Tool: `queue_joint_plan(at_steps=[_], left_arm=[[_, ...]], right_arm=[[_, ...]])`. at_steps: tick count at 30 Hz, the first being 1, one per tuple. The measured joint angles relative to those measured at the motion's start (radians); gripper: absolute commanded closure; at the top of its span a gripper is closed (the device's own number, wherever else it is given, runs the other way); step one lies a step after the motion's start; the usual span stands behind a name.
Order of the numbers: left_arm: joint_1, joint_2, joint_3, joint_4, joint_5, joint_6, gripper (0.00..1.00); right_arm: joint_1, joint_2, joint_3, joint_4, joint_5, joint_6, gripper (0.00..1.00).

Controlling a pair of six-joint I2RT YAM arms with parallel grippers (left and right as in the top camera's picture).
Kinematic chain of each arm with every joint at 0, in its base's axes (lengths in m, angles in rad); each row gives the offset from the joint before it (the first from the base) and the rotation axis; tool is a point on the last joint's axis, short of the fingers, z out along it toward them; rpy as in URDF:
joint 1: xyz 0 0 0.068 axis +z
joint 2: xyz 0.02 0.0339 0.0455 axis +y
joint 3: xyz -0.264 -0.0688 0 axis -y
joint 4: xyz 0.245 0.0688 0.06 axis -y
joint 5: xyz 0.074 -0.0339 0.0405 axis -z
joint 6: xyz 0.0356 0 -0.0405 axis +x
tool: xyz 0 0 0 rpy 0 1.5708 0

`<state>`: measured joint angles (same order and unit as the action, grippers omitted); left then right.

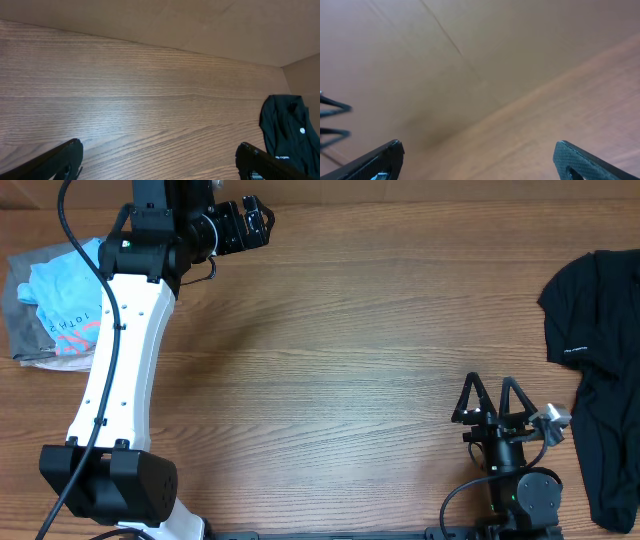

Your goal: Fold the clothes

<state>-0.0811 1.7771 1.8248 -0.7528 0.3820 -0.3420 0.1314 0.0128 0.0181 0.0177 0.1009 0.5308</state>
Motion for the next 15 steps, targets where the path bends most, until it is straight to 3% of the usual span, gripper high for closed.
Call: queue_joint_plan(at_steps=[15], left_arm=[[0.0,0.0,0.0,0.0,0.0,0.0,0.0]], right_arm=[[0.0,0.0,0.0,-0.108,-0.117,-0.441,0.0]])
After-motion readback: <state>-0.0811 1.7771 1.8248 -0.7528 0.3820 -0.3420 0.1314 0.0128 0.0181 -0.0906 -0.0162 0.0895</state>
